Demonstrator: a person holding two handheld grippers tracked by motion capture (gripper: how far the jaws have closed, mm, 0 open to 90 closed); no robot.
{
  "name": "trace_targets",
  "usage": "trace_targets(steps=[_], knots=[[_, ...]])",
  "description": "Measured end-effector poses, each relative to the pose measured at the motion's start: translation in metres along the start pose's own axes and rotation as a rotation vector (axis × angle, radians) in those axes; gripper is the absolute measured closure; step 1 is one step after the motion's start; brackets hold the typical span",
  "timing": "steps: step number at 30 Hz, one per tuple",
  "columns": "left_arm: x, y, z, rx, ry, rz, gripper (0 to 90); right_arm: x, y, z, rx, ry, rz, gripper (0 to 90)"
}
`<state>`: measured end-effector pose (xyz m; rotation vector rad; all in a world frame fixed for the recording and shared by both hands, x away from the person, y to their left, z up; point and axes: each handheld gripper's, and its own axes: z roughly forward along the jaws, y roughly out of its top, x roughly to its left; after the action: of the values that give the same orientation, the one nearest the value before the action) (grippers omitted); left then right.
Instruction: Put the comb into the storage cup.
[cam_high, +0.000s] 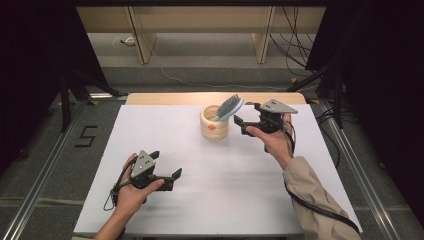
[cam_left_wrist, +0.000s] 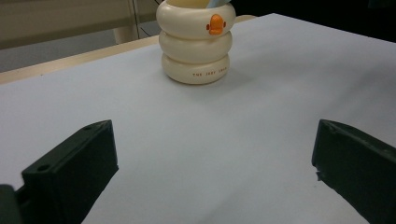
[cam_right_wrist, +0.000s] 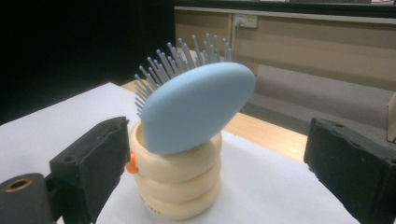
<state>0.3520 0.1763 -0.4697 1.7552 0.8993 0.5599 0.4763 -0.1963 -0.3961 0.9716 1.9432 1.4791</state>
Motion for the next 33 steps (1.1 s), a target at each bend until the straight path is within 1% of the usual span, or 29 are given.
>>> trace_targets(steps=[10,19,33], knots=[[0.000,0.000,0.000,0.000,0.004,-0.001,0.0,-0.009,-0.015,-0.021,0.029,-0.005,0.004,7.8],[0.000,0.000,0.000,0.000,0.005,-0.003,0.0,-0.013,-0.026,-0.037,0.048,-0.012,-0.001,7.8],[0.001,0.000,-0.001,-0.001,0.005,-0.001,0.0,-0.013,-0.038,-0.055,0.065,0.005,0.003,8.0]])
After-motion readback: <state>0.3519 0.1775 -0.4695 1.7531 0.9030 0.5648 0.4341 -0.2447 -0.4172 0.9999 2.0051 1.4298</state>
